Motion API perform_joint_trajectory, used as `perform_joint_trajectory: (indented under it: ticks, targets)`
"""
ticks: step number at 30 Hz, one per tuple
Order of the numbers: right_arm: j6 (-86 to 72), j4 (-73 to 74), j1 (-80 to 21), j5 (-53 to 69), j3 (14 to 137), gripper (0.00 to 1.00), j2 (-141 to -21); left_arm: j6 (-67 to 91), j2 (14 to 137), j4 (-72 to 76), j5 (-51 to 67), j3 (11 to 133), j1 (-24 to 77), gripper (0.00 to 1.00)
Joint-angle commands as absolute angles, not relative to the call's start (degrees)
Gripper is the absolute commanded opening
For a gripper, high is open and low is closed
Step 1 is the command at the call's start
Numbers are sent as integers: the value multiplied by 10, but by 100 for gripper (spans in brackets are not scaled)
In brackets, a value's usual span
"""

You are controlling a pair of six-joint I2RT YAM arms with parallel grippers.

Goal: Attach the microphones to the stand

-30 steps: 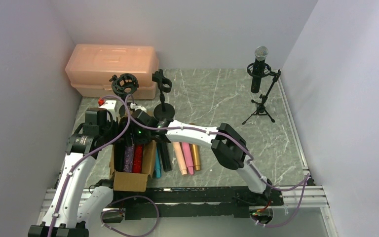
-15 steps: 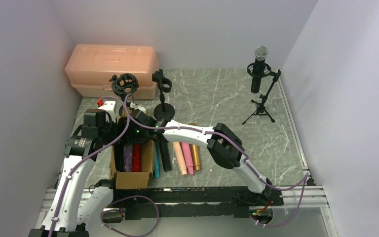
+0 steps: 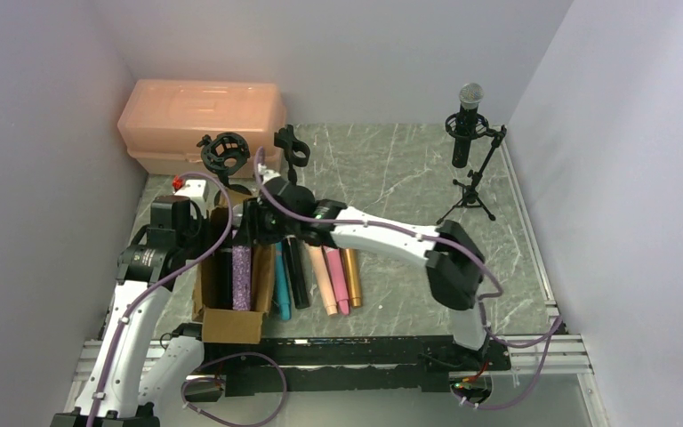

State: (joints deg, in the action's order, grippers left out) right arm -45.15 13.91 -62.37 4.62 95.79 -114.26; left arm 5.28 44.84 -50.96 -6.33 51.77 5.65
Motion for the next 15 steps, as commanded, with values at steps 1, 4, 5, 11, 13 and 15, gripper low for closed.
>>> perform_joint_trajectory:
  ticks: [1, 4, 5, 11, 13, 15]
  targets:
    - [-429, 86, -591, 95, 905, 5, -1030, 54, 446, -470, -86, 530, 57, 0]
    - [-418, 88, -569, 104, 845, 4, -968, 52, 447, -472, -89, 529, 57, 0]
    - [-416, 91, -559, 105, 824, 4, -946, 50, 448, -471, -91, 529, 57, 0]
    - [-403, 129, -490, 106, 709, 3, -821, 47, 449, -473, -88, 530, 57, 0]
    - [-394, 156, -464, 94, 679, 3, -784, 47, 450, -474, -86, 532, 57, 0]
    - [-385, 183, -431, 87, 651, 2, -755, 46, 449, -474, -84, 533, 57, 0]
